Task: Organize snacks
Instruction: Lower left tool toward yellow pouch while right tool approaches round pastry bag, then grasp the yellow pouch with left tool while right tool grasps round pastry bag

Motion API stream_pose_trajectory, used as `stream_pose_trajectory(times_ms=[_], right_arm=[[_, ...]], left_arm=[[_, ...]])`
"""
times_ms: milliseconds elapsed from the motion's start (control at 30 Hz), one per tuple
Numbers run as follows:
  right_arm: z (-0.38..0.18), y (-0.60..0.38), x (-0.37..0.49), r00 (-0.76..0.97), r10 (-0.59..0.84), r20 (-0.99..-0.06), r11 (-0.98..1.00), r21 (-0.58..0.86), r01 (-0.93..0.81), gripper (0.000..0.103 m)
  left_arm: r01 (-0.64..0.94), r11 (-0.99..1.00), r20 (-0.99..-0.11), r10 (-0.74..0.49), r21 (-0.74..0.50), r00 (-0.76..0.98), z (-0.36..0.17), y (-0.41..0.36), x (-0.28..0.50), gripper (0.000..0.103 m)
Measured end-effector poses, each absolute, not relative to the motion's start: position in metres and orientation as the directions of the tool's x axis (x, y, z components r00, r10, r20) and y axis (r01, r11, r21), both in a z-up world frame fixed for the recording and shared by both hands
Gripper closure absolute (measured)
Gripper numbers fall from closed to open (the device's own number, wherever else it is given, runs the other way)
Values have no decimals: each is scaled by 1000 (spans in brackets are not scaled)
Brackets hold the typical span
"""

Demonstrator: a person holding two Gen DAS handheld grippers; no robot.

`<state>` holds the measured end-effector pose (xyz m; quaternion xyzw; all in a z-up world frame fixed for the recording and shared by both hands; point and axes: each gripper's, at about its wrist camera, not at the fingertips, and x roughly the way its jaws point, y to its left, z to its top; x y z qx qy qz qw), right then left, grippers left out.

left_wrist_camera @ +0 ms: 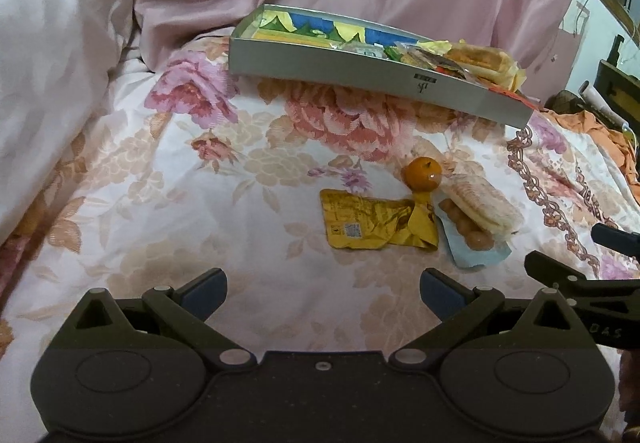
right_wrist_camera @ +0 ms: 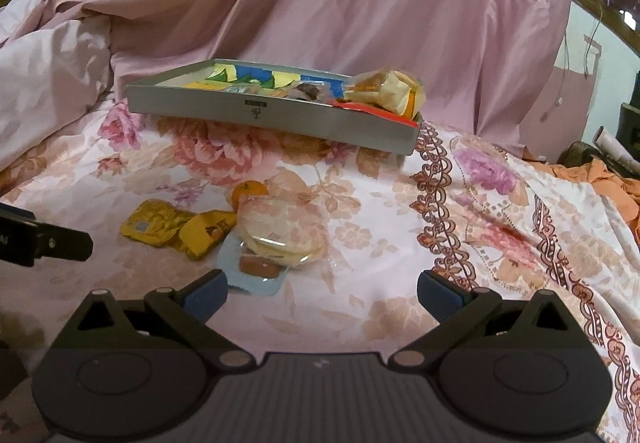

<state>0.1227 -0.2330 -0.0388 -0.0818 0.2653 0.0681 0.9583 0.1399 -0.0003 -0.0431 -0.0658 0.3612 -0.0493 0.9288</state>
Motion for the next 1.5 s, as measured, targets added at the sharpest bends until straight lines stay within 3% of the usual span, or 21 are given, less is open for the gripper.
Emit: stream_pose_trajectory(times_ms=[333, 700, 833, 900, 1067, 1300, 1500], right_arm=[[-45, -232, 160, 871, 128, -475, 964, -147, -222, 0], [-52, -244, 209, 764, 351, -541, 934, 145, -327, 0], [-55, -240, 215, 735, 391, -554, 918, 175, -356, 1], [-57, -238, 215, 737, 373, -564, 923, 149, -354, 3], [-58, -239, 216, 742, 326, -586, 939, 112, -325, 22], [-54, -242, 214, 748, 316, -584, 940, 87, -329, 26], [-55, -243, 215, 742, 325, -587, 939, 105, -328, 26]], left_arm=[[110, 988, -669, -152, -106, 727, -49, -10, 171, 1], [241, 965, -683, -243, -100, 689, -62, -22, 184, 1], [312, 948, -679, -265, -56, 684, -59, -31, 193, 1], [364, 931, -674, -285, -25, 682, -57, -36, 198, 1], [518, 849, -676, -324, 101, 662, -53, -48, 214, 1], [705, 666, -730, -352, 245, 586, -63, -57, 233, 1], [793, 593, -787, -420, 139, 452, -68, -50, 258, 1]])
